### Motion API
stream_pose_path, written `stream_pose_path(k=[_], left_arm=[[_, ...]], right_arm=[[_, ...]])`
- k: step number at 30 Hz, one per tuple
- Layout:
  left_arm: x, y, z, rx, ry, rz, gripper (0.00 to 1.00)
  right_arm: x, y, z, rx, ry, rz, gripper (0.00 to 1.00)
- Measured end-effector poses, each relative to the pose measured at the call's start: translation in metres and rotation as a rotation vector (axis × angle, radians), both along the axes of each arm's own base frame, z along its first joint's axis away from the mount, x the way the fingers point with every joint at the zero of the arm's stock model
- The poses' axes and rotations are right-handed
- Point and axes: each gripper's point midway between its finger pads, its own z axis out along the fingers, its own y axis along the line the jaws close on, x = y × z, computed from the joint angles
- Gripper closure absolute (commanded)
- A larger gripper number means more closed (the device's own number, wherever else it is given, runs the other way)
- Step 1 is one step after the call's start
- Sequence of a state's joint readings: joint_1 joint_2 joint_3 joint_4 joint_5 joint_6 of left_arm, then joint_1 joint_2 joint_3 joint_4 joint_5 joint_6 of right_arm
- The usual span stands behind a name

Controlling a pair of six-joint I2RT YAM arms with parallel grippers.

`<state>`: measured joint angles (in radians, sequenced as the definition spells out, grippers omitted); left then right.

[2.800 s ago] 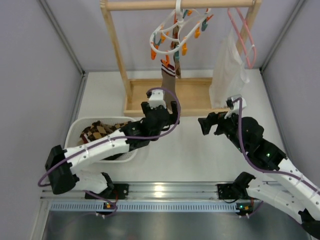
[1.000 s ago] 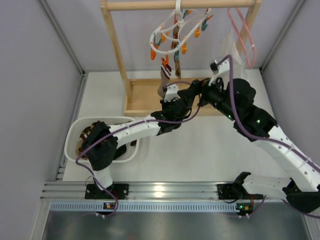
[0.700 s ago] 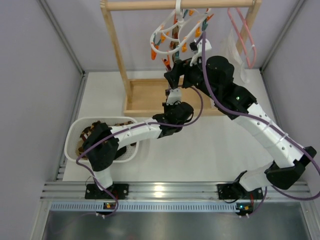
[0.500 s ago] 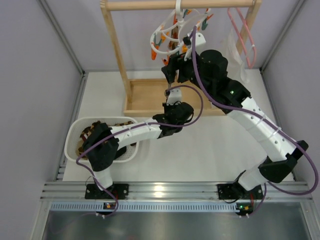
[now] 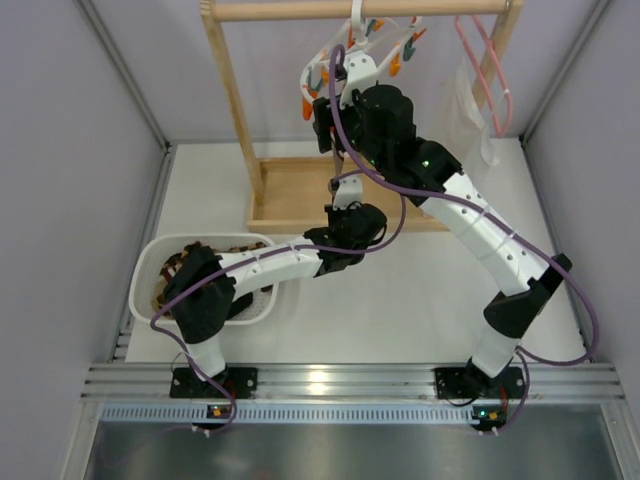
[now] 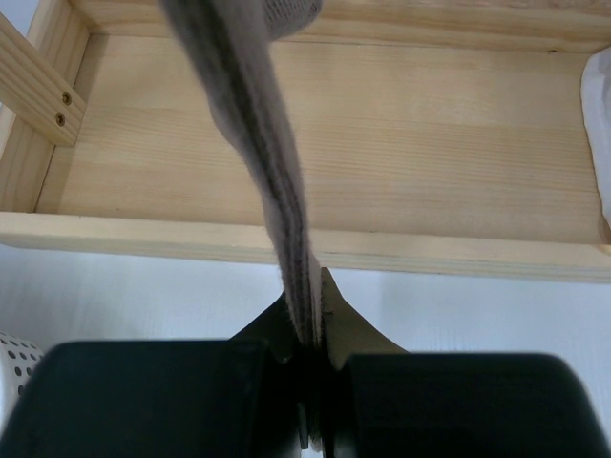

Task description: Remove the socks clipped to the hanger

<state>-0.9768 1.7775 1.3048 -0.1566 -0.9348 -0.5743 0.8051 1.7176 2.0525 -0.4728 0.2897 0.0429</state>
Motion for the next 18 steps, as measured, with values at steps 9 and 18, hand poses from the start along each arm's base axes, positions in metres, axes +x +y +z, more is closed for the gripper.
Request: stream_pose_path(k=[9,18], left_arm=[[0.000,-0.001,0.000,-0.005,0.001,-0.002,1.00],[0.000,-0.001,0.000,-0.005,0.001,-0.002,1.00]], right_arm=[[0.015,-0.001,-0.004,-0.028,-0.011,-0.060,0.42],[0.016,0.005,-0.009,-0.033,-0.010,-0.054,0.74]])
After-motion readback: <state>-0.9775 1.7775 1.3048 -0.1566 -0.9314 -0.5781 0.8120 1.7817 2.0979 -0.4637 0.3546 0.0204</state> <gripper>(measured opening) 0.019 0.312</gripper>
